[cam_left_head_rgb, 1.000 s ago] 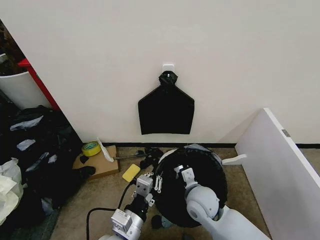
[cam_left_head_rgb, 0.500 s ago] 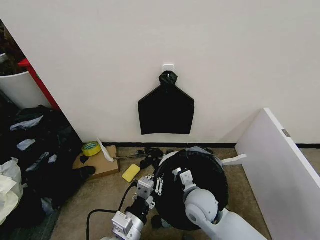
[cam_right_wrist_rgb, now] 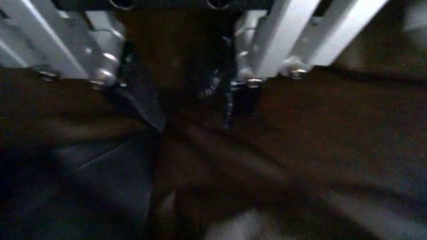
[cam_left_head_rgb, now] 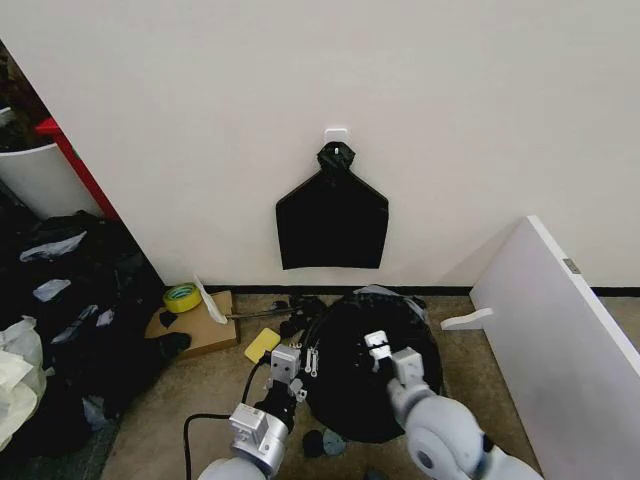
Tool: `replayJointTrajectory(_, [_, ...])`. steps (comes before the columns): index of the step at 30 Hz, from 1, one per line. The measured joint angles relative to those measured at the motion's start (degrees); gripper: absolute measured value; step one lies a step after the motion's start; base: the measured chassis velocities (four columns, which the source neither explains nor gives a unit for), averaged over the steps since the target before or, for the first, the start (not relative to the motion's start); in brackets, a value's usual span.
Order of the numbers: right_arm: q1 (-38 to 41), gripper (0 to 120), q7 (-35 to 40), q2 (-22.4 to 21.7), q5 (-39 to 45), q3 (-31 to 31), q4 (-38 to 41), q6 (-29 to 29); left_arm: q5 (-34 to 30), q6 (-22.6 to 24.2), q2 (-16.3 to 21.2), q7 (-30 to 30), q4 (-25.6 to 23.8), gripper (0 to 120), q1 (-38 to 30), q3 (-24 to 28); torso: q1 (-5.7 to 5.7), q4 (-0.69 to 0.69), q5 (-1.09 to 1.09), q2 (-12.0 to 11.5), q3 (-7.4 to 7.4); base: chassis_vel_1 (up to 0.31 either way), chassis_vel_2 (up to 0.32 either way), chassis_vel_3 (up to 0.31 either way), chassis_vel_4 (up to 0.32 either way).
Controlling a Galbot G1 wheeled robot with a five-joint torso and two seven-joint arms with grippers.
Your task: Place the garbage bag over the trash bin.
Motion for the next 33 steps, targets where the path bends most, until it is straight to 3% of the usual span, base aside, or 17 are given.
replayJointTrajectory(10, [-8.78,69,-5.64,-0.22,-1.66,2.44,11.62,1.37,-2.72,0.24,-0.1,-0.39,2.01,4,-1.2,-3.74,0.0,-0.01,0.0,0.0,0.0,0.0,0.0,0.0,0.0])
replayJointTrajectory(16, [-11.59,93,-10.97,-1.16,-1.75,5.14,15.01,3.06,-3.74,-0.44,0.62,1.07,-0.18,4,1.14,-6.15,0.0,-0.01,-0.01,0.0,0.0,0.0,0.0,0.0,0.0])
replayJointTrajectory(20, [-12.39,99,-14.39,-1.86,-1.51,7.61,15.14,5.5,-3.74,-1.24,0.83,2.43,-1.33,4,3.02,-6.67,0.0,0.02,0.0,0.0,0.0,0.0,0.0,0.0,0.0])
replayJointTrajectory(25, [-12.94,100,-18.52,-3.86,5.11,15.2,15.14,8.86,-3.79,-1.6,1.81,3.6,-2.85,4,3.95,-7.33,0.0,0.0,0.01,0.0,0.0,0.0,0.0,0.0,0.0])
replayJointTrajectory(33, [-11.34,100,-23.08,-7.95,26.4,29.88,14.96,9.91,-3.25,-2.72,2.63,5.05,-2.56,4,4.12,-7.56,0.0,0.0,0.0,0.0,0.01,0.0,0.0,0.0,0.0])
